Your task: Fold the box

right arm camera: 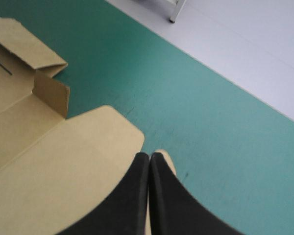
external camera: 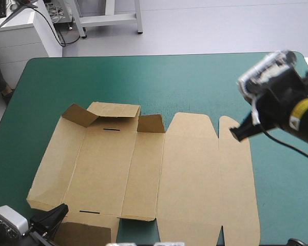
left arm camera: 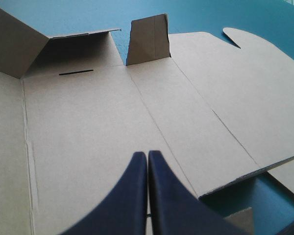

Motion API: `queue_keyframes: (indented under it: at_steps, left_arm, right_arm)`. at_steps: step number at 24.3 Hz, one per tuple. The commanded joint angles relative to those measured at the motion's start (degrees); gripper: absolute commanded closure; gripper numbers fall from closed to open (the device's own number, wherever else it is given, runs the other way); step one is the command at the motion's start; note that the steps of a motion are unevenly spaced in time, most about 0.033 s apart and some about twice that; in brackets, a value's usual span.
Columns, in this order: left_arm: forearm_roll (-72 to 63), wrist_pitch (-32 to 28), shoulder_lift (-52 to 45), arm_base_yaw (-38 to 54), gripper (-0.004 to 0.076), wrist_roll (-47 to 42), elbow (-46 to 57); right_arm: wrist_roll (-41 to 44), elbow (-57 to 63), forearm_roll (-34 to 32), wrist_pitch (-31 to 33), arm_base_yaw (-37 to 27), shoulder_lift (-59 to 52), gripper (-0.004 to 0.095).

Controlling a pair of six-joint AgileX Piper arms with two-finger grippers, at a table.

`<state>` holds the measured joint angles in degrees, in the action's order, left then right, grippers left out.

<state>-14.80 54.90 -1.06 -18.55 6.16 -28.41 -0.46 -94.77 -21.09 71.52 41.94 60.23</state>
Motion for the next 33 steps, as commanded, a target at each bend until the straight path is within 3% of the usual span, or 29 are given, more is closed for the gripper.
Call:
queue_keyframes:
  at_steps: [1,5,10,12,14,17,20,33]
  left_arm:
    - [-1.3,-4.3,-0.1,-0.3,0.0732,-0.4,-1.4]
    - [-1.1,-4.4,-0.1,-0.3,0.0732,-0.4,-1.4]
    - [-1.1,-4.3,-0.1,-0.3,0.0731,-0.1,-1.4]
    - [-1.1,-4.3,-0.1,-0.3,0.0726,1.7,-1.4]
    - [-1.2,-4.3,-0.1,-0.3,0.0657,3.0,-1.4]
    - [-1.3,-4.4,-0.1,-0.3,0.0414,4.3,-1.4]
    - [-1.3,-5.2,-0.1,-0.3,0.0275,4.3,-1.4]
    - [-2.2,-6.0,0.5,-0.3,0.0251,1.1,-1.4]
  right_arm:
    - [6.2,17.7,-1.7,-3.3,-0.3,-15.1,0.0925]
    - [16.1,39.0,-1.7,-7.6,-0.3,-32.2,0.0925]
    - [20.8,54.9,-0.9,-9.7,-0.3,-43.8,0.0924]
    - [20.8,60.2,1.9,-12.4,-0.3,-47.1,0.0924]
    - [20.3,64.0,6.3,-15.2,-0.3,-49.2,0.0923]
    - [18.3,64.8,8.4,-18.2,-0.3,-49.7,0.0923]
    - [18.2,65.0,8.5,-18.8,-0.3,-49.7,0.0923]
    - [18.2,65.0,9.0,-18.8,-0.3,-49.7,0.0923]
